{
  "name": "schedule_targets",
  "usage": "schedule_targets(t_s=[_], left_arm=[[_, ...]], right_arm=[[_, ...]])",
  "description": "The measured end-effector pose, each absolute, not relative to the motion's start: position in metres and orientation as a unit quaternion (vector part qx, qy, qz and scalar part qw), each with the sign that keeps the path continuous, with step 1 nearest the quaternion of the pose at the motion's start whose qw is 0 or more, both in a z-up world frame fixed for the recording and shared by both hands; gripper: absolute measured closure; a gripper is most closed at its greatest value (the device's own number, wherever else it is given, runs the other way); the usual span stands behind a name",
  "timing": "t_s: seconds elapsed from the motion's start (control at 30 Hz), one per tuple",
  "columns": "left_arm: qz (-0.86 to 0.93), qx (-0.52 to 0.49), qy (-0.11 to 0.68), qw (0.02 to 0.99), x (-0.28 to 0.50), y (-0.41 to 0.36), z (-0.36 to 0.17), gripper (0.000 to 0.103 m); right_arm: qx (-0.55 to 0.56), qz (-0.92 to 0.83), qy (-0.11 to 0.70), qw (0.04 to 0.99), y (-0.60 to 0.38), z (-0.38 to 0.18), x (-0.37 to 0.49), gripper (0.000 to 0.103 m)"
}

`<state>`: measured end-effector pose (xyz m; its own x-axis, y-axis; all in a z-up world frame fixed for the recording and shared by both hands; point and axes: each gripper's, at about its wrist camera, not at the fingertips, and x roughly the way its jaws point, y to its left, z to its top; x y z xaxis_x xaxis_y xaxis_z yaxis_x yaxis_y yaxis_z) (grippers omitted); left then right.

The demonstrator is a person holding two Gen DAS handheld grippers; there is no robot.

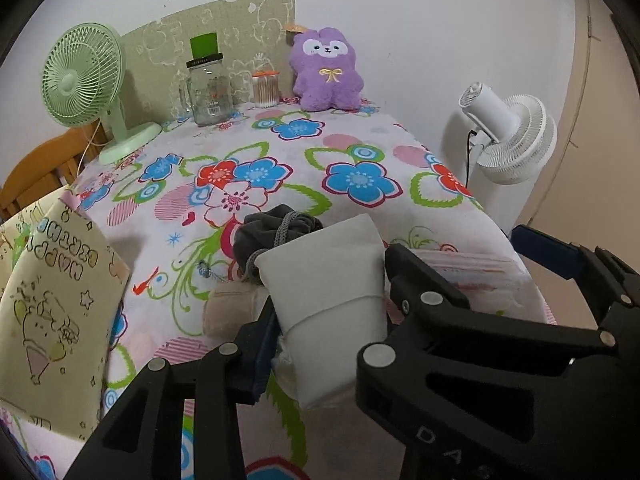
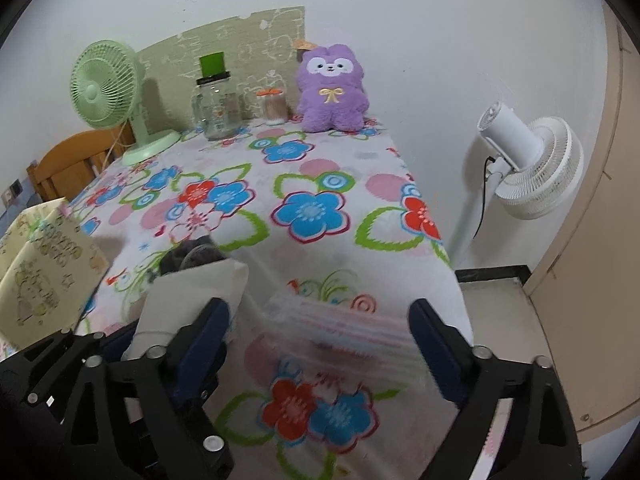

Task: Organize soft objects
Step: 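Grasp the white folded cloth with the left gripper and lift it, then grasp the clear plastic tube pack with the right gripper and lift it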

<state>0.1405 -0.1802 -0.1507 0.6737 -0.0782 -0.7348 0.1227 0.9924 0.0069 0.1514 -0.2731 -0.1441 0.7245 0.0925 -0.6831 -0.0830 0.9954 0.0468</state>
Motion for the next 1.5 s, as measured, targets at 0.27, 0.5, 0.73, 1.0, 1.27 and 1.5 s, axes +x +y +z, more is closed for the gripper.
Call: schedule_targets(t_s=[0.27, 0.5, 0.73, 1.0, 1.27, 1.5], left_arm=[[-0.054, 0.04, 0.403, 0.913, 0.143, -0.185, -0.155, 0.059], [-0.058, 0.053, 0.412, 0.908, 0.139, -0.187, -0.16, 0.059], [-0.068, 0.06, 0.423, 0.901, 0.131, -0.185, -0.166, 0.059], [-0.074, 0.048, 0.426, 0.901, 0.125, -0.178, -0.164, 0.059], [-0.085, 0.048, 0.422, 0.901, 0.116, -0.17, -0.159, 0.06], [-0.089, 0.047, 0.41, 0.906, 0.107, -0.162, -0.15, 0.061]], right_arm=[[0.025, 0.064, 0.407, 0.911, -0.285, -0.162, 0.174, 0.006], [0.019, 0.074, 0.426, 0.901, -0.282, -0.168, 0.172, 0.012], [0.01, 0.104, 0.442, 0.891, -0.27, -0.173, 0.161, 0.047], [0.017, 0.112, 0.437, 0.893, -0.26, -0.168, 0.151, 0.072], [0.014, 0.087, 0.429, 0.899, -0.256, -0.16, 0.135, 0.074], [0.016, 0.072, 0.42, 0.905, -0.253, -0.149, 0.121, 0.075]])
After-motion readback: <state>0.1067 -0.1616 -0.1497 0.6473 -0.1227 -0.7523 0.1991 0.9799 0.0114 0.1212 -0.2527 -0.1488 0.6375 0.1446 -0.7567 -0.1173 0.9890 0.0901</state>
